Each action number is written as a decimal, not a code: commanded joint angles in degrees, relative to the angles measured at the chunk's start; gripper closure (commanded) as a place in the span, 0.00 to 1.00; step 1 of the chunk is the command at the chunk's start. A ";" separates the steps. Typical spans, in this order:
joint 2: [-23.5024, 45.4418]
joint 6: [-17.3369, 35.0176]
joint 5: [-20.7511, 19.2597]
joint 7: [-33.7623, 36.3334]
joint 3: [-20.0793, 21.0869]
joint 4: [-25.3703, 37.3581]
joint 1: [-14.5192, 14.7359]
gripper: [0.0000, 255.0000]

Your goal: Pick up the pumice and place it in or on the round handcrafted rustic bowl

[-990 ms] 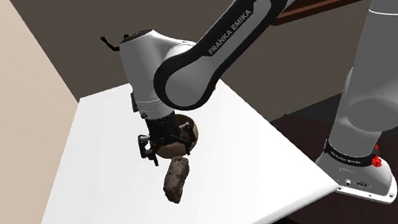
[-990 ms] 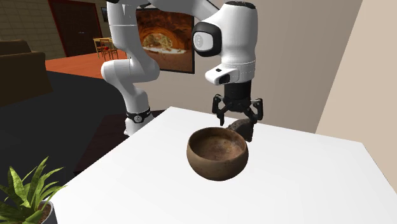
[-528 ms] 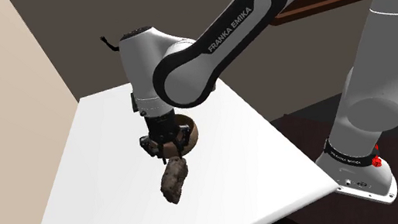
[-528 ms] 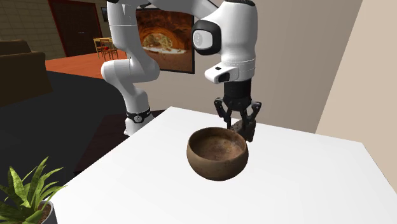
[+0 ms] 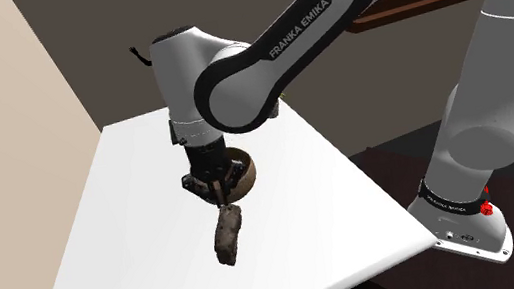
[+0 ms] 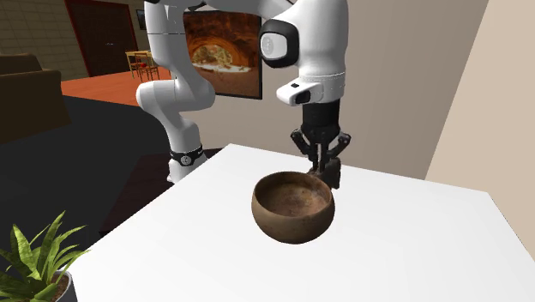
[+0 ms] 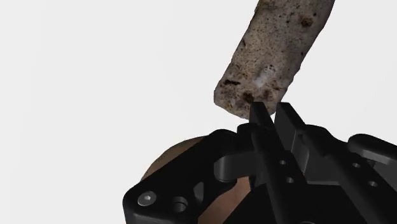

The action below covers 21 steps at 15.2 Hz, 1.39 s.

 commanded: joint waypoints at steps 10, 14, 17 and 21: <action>-6.86 12.35 3.14 20.72 4.03 -9.48 2.17 0.00; -3.86 15.58 0.63 22.55 4.80 -10.23 1.82 0.00; -0.93 18.38 -2.21 24.58 5.25 -10.72 1.61 0.00; -0.93 18.38 -2.21 24.58 5.22 -10.72 1.64 0.00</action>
